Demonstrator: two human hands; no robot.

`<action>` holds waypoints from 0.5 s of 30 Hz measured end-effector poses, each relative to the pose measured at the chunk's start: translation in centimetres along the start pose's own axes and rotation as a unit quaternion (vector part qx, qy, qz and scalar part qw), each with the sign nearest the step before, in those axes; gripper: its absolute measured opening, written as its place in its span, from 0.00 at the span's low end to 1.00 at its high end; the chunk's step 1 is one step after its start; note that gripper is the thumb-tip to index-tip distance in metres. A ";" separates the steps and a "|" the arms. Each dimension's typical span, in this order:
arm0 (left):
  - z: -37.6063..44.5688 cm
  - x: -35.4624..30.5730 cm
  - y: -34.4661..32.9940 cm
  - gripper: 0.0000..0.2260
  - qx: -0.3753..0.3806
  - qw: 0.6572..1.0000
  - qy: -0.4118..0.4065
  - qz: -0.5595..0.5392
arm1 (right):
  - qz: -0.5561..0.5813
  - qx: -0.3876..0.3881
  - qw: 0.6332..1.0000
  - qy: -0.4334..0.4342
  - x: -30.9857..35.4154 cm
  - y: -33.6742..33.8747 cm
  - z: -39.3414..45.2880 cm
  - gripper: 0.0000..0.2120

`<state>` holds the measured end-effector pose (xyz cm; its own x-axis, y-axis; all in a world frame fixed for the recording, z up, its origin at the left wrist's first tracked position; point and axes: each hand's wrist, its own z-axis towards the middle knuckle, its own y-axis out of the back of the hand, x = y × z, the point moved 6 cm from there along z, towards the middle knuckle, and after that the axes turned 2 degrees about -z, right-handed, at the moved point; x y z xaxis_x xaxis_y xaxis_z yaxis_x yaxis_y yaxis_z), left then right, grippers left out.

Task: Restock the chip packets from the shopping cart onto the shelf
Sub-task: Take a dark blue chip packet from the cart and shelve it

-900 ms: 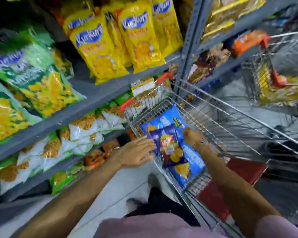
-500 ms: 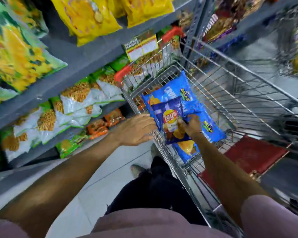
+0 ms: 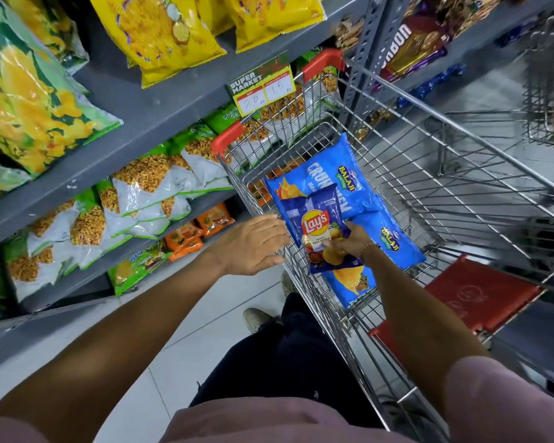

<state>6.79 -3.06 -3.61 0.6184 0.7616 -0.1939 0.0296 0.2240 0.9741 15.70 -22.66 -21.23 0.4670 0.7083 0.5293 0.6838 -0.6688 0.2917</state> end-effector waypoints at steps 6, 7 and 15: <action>0.0 0.2 0.2 0.28 0.026 0.999 -0.015 0.040 | 0.055 -0.018 0.997 0.045 -0.1 0.2 -1.8 0.25; 0.0 0.2 0.4 0.28 0.037 0.998 -0.011 0.044 | 0.072 -0.014 0.996 0.051 0.1 0.5 -2.4 0.25; 0.6 1.1 4.6 0.27 0.069 0.995 0.066 0.039 | 0.175 -0.062 0.969 0.164 8.3 6.7 -7.8 0.10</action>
<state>8.09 -1.60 0.77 0.5155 0.8482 -0.1222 0.0997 0.0823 0.9916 19.79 -23.02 -8.67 0.4410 0.3377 0.8316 0.4338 -0.8913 0.1319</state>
